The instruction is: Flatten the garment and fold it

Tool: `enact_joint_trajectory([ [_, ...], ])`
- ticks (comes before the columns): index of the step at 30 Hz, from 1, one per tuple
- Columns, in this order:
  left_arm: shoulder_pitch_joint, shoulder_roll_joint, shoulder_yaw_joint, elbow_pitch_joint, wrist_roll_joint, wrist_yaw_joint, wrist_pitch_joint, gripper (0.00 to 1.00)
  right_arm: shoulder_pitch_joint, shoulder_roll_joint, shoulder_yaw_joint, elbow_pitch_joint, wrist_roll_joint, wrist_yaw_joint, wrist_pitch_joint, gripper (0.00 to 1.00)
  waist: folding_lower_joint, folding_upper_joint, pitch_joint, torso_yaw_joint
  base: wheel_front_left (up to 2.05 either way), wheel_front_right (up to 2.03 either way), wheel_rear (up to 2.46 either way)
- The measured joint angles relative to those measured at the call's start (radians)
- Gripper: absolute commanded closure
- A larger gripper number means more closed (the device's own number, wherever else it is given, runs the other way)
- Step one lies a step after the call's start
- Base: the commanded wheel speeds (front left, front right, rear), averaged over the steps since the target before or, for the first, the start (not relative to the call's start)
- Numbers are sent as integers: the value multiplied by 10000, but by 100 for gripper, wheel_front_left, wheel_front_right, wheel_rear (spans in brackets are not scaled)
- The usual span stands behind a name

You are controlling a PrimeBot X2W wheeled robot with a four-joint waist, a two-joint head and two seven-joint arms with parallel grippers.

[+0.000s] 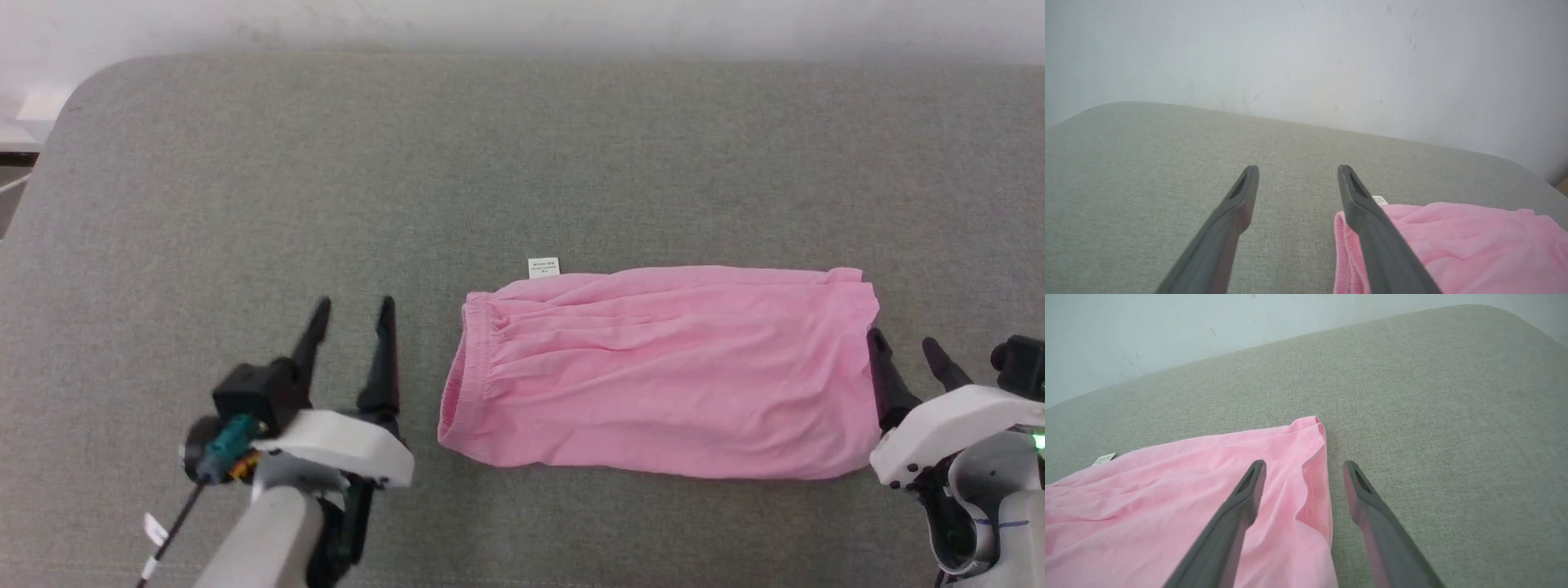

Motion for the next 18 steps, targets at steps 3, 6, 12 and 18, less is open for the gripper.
enact_joint_trajectory([
  [3, -129, -117, 867, -550, 853, -226, -15, 0, -147, -4, -2, 104, -15, 0, 12, 0, 0, 0, 82, 19, 0, 0, 0],
  [6, -212, -376, 1569, -792, 1649, -654, -15, 0, -461, -4, -77, 485, -13, 0, 228, 0, 1, 0, 200, 47, 0, 0, 0],
  [12, -199, -1127, 2696, -815, 2748, -1578, -15, 0, -1307, -2, -405, 1891, 61, 0, 1005, 0, 0, 0, 395, 72, 0, 0, 0],
  [18, -182, -1605, 3260, -711, 3267, -2115, -15, 0, -1987, -33, -629, 3124, 44, 0, 1749, 0, 1, 0, 484, 227, 0, 0, 0],
])
